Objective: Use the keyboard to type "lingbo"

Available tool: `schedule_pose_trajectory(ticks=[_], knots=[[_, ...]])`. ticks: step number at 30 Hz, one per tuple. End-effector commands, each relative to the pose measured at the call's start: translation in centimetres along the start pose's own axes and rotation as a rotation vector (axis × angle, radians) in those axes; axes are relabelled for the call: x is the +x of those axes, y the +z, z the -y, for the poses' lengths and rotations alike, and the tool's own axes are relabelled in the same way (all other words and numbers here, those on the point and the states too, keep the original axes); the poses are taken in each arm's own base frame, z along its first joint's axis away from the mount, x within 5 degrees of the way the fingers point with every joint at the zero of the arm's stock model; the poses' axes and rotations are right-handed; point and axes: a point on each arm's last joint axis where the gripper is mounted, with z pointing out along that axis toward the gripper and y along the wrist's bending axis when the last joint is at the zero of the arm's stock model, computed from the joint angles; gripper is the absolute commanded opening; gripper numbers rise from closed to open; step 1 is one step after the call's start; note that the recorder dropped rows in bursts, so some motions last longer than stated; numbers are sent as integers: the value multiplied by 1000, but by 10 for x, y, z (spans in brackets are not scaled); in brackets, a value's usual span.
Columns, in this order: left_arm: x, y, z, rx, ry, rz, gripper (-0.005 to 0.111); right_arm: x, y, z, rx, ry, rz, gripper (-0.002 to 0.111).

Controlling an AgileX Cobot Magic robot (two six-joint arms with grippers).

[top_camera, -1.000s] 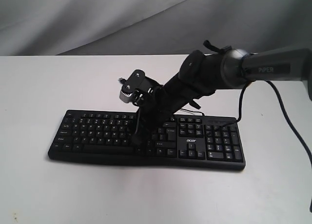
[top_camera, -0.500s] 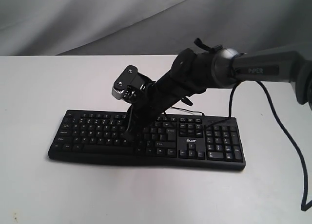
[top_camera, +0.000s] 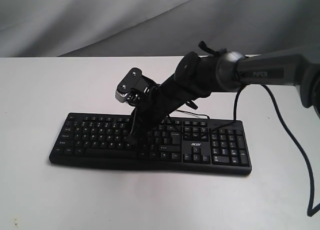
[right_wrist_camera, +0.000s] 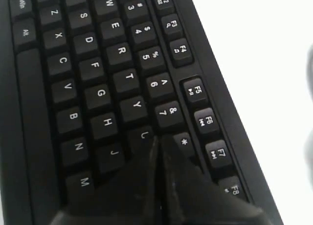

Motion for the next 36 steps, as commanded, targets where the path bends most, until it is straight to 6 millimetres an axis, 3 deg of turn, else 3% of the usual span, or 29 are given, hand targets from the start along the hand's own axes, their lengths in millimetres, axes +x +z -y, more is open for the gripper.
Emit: schedule_pose_trajectory(ticks=[1,4,11,23,36], knots=[[1,0,0,6,-1,6,1,4,8,2,5,7,-8,0],[1,0,0,6,-1,6,1,5,9,2,-1,8,-12,0],[1,0,0,6,-1,6,1,-14,-14,-9,-24,-23,25,0],[1,0,0,6,-1,6,1,-15,3,-30,-93,-40,-6,0],[1,0,0,6,-1,6,1,-14,9,-35,-98,-55,-15,0]])
